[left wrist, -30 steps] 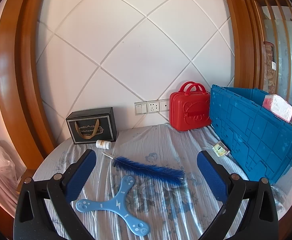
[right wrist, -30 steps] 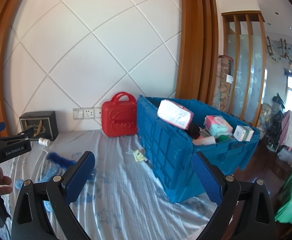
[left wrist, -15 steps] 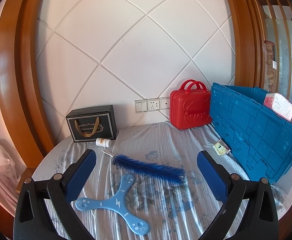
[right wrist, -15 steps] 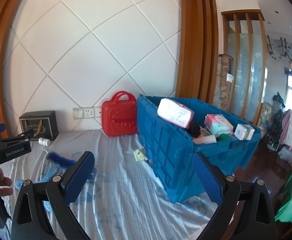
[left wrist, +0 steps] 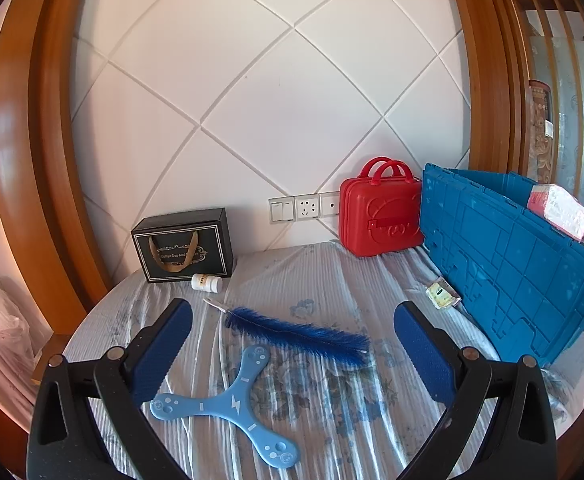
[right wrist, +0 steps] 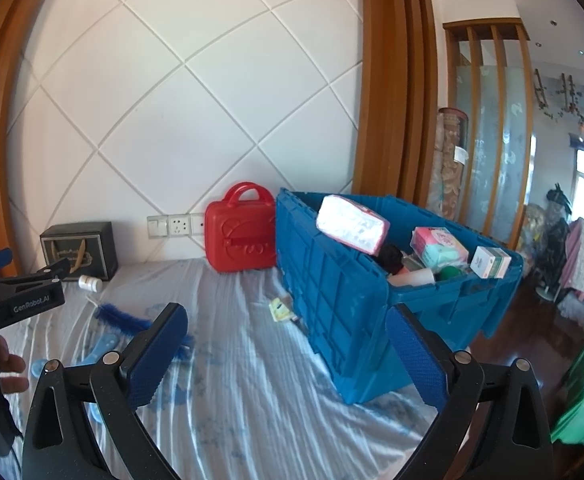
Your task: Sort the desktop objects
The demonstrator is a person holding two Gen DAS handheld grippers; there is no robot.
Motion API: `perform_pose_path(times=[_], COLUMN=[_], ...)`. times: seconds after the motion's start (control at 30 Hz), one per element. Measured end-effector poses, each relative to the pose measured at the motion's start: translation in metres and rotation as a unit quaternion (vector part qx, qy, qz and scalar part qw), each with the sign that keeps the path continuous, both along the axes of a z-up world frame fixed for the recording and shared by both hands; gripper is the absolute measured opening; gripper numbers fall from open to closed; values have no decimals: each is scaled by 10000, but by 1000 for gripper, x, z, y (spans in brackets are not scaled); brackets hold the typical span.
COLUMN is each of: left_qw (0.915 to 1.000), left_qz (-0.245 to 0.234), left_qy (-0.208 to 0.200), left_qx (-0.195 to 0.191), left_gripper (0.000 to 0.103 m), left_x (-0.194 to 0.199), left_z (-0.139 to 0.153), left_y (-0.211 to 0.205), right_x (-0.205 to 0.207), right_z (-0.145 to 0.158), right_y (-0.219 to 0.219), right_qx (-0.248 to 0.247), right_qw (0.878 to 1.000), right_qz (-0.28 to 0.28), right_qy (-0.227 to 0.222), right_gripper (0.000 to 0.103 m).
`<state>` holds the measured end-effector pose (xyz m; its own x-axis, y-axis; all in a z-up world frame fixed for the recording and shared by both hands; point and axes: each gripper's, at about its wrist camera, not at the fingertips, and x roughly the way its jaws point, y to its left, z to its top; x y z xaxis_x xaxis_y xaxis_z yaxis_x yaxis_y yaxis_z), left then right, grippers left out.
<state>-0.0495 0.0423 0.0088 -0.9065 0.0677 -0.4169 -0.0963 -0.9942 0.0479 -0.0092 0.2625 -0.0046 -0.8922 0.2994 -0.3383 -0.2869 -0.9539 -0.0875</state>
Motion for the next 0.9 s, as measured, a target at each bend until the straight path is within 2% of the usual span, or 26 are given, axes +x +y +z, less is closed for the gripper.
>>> perform_pose_path(times=[0.9], left_qw=[9999], left_qz=[117], left_qy=[61], left_qx=[36], left_gripper=[103], left_x=[3], left_z=[2], left_y=[-10], right_x=[5], right_z=[2], right_y=[-7], right_qx=[53], right_qw=[10000], right_qz=[49], right_qy=[58], right_gripper=[103])
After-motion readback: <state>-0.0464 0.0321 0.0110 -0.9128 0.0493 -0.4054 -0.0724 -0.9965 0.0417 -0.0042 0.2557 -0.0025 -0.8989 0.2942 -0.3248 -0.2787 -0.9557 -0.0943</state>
